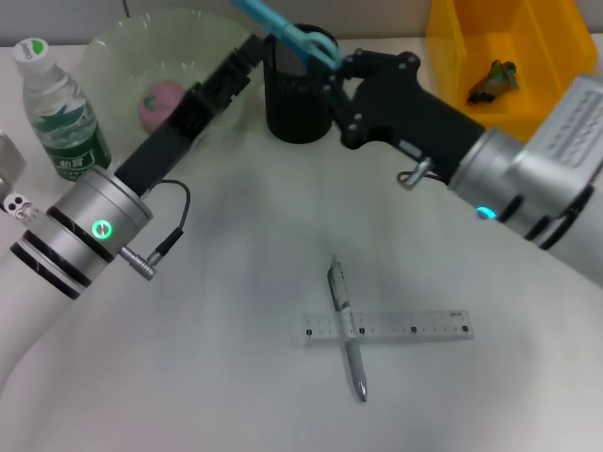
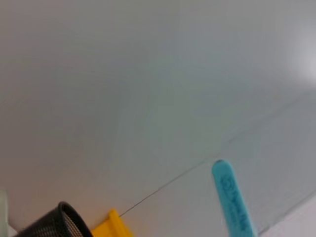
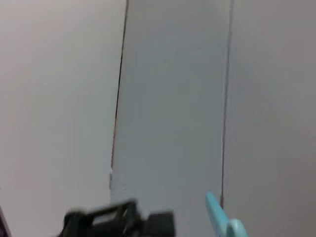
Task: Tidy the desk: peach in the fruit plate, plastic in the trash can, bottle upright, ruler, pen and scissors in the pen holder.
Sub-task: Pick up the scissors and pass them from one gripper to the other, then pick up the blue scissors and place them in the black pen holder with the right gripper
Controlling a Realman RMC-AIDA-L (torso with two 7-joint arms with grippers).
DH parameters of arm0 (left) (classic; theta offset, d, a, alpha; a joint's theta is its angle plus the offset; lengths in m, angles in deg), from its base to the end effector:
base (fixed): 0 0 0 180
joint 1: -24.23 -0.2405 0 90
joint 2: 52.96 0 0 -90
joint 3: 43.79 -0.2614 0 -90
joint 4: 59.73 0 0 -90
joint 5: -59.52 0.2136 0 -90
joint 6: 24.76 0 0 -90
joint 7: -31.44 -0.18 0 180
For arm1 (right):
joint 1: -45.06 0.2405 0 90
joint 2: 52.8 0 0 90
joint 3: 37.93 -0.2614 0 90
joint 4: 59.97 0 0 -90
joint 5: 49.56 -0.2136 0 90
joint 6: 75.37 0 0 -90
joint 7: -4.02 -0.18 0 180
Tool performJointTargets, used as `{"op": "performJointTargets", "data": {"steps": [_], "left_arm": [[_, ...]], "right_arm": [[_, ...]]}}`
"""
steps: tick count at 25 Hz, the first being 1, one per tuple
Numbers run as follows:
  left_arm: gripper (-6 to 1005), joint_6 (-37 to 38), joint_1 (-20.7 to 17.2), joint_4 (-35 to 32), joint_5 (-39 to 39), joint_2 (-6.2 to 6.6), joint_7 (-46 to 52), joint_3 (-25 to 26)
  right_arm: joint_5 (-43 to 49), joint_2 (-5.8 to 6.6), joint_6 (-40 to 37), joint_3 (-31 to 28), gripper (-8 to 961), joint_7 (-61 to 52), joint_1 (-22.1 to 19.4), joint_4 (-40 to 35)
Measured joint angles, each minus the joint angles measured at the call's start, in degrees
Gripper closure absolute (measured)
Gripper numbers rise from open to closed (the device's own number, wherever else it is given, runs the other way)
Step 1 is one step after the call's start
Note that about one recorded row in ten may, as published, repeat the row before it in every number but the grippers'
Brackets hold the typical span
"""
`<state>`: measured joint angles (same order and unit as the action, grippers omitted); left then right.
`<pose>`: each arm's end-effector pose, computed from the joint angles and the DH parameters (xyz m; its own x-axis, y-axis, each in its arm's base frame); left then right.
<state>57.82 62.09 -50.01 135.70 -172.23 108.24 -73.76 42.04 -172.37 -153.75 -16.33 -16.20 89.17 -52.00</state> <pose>-0.2202 0.3627 -0.0790 -0.1319 0.4970 0.8577 0.8063 -0.4494 0.3845 0.1774 0.3799 -0.0987 0.6594 0.1440 -0.7379 -0.3892 -0.7743 -0.4989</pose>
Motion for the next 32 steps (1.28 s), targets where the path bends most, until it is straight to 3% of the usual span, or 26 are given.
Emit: {"op": "performJointTargets", "data": {"steps": [9, 12, 15, 17, 19, 20, 24, 32], "left_arm": [[156, 2.7, -5.3, -3.4, 4.6, 0.1, -22.6, -0.5], [156, 4.4, -7.6, -5.0, 6.4, 0.18, -28.7, -0.7], [156, 5.1, -11.0, -7.4, 7.0, 0.25, -34.4, -0.4], [156, 5.1, -11.8, -7.9, 7.0, 0.31, -35.2, -0.5], [156, 5.1, -12.6, -8.6, 7.0, 0.41, -35.8, -1.0], [157, 4.7, -13.1, -9.1, 7.0, 0.44, -36.1, -1.7], [157, 4.2, -13.6, -9.2, 7.1, 0.42, -37.5, -2.9], [157, 3.7, -14.1, -9.0, 7.0, 0.36, -38.4, -3.2]], "right_arm": [[5.2, 0.31, -4.4, 0.7, 851, -29.5, -4.4, -16.6], [5.6, 0.44, -3.2, 3.9, 846, -38.6, -4.8, -22.9], [5.6, 0.75, 0.3, 11.1, 841, -49.4, -4.9, -30.3], [5.6, 1.37, 3.5, 17.1, 837, -55.6, -4.9, -34.4], [7.6, 2.88, 8.8, 26.3, 834, -65.9, -4.4, -40.5], [9.6, 3.28, 9.8, 27.6, 832, -69.0, -3.9, -41.8], [18.3, 4.05, 11.3, 28.6, 825, -78.4, -1.3, -45.6], [30.1, 4.11, 10.6, 29.3, 811, -88.2, 3.1, -50.4]]}}
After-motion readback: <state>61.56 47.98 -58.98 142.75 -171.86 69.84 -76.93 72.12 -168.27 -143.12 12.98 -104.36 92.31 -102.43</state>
